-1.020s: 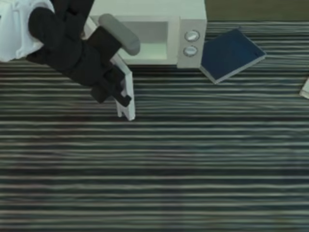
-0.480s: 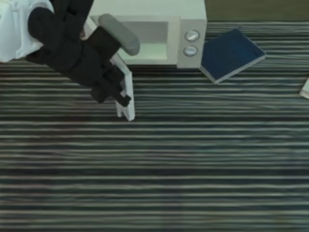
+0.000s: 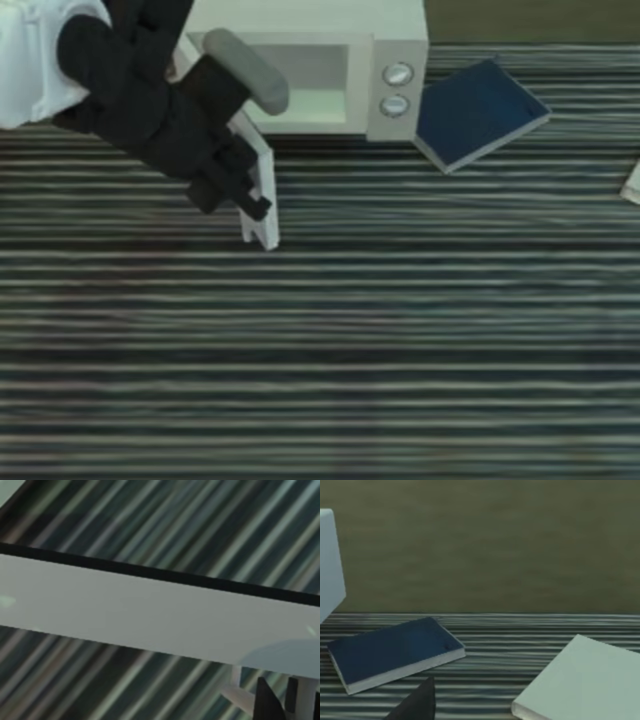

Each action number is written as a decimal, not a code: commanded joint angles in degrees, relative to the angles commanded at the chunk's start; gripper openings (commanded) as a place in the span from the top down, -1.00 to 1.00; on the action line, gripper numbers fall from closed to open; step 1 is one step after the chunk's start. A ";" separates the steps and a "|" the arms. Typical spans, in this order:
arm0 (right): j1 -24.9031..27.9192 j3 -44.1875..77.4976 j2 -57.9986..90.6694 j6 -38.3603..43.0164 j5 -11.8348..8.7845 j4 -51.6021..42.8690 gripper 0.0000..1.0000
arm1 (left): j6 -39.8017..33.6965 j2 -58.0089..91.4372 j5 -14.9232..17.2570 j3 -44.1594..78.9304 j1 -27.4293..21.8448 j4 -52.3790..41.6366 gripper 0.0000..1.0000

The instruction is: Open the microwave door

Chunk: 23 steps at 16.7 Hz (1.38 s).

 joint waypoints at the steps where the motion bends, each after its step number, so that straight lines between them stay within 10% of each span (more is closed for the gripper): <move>1: 0.00 0.00 0.00 0.00 0.00 0.00 -1.00 | 0.15 -0.03 0.05 0.02 0.07 -0.03 1.00; 23: 0.00 0.00 0.00 0.00 0.00 0.00 -1.00 | 11.04 -1.00 4.83 -0.65 4.61 -3.30 1.00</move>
